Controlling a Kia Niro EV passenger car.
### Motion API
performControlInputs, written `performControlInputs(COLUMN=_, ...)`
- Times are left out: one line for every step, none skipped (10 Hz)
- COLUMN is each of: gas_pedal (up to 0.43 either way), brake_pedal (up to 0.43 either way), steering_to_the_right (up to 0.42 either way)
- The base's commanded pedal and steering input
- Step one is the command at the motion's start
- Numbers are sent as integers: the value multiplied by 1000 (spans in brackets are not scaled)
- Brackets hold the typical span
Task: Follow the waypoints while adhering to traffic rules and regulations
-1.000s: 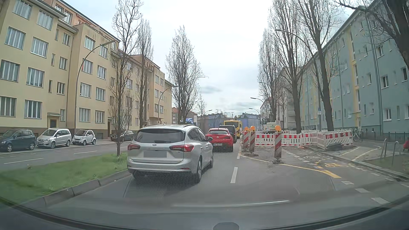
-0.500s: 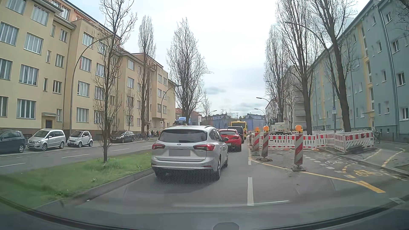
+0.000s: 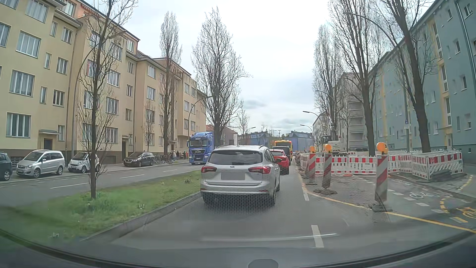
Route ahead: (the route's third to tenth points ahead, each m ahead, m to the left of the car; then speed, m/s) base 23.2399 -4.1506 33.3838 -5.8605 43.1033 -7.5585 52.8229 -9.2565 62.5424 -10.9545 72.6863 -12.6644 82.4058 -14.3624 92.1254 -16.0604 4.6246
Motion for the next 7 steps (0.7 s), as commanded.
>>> performControlInputs(gas_pedal=138, brake_pedal=0, steering_to_the_right=-4)
performControlInputs(gas_pedal=138, brake_pedal=0, steering_to_the_right=3)
performControlInputs(gas_pedal=138, brake_pedal=0, steering_to_the_right=7)
performControlInputs(gas_pedal=138, brake_pedal=0, steering_to_the_right=16)
performControlInputs(gas_pedal=110, brake_pedal=0, steering_to_the_right=25)
performControlInputs(gas_pedal=87, brake_pedal=0, steering_to_the_right=32)
performControlInputs(gas_pedal=79, brake_pedal=0, steering_to_the_right=43)
